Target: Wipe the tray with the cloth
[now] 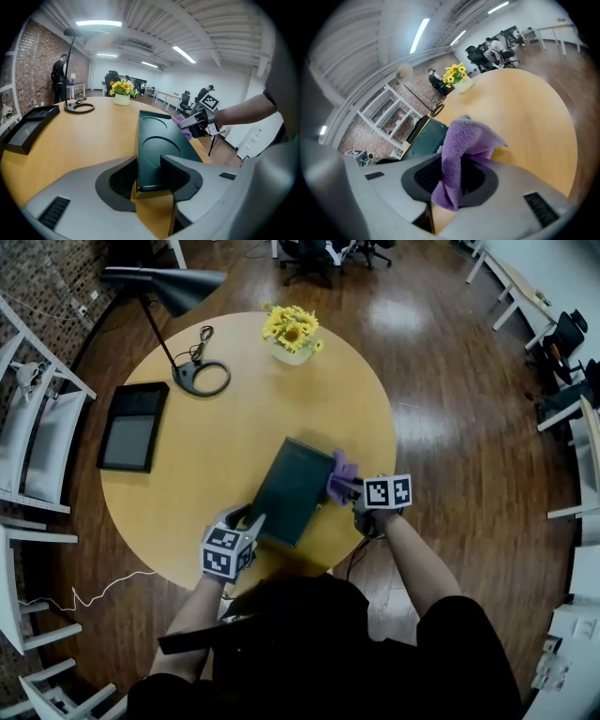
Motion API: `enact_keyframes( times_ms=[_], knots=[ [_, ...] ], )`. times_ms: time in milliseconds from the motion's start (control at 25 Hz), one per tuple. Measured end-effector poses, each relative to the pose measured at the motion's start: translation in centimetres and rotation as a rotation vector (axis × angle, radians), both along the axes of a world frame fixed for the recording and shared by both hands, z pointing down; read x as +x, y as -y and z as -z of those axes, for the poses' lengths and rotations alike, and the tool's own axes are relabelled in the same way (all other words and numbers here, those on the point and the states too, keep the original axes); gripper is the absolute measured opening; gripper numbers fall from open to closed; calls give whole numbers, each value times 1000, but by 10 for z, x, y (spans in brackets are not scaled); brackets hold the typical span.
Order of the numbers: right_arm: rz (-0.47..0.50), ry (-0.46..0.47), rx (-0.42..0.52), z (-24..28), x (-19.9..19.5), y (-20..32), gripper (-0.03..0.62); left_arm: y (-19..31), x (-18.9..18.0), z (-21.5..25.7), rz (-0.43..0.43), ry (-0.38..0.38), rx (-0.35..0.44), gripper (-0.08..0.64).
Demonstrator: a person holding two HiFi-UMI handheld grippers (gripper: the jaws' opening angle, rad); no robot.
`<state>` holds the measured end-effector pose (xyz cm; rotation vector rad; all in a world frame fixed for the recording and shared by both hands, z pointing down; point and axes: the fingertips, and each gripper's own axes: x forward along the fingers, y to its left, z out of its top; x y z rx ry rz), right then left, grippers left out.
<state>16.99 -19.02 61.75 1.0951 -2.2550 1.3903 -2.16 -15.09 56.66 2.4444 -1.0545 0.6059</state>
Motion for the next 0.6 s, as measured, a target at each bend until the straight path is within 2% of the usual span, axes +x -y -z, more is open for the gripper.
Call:
enact_keyframes(
  times_ms=[80, 160, 280, 360, 440, 600],
  knots=[
    [-91, 27, 10, 6, 10, 3, 89, -2, 0, 1, -32, -22, 2, 150],
    [-224, 77, 42, 18, 30, 12, 89, -3, -2, 0, -54, -39, -11, 149],
    [-533, 312, 34, 29, 60, 24, 89, -5, -2, 2, -76, -52, -10, 150],
    [-667, 455, 6, 22, 61, 32, 89, -6, 0, 4, -86, -58, 5, 150],
    [-704, 502, -17, 8, 48, 36, 89, -5, 1, 5, -102, -59, 9, 150],
    [-740, 475, -13, -3, 32, 26, 89, -2, 0, 2, -128, -71, -5, 152]
  ],
)
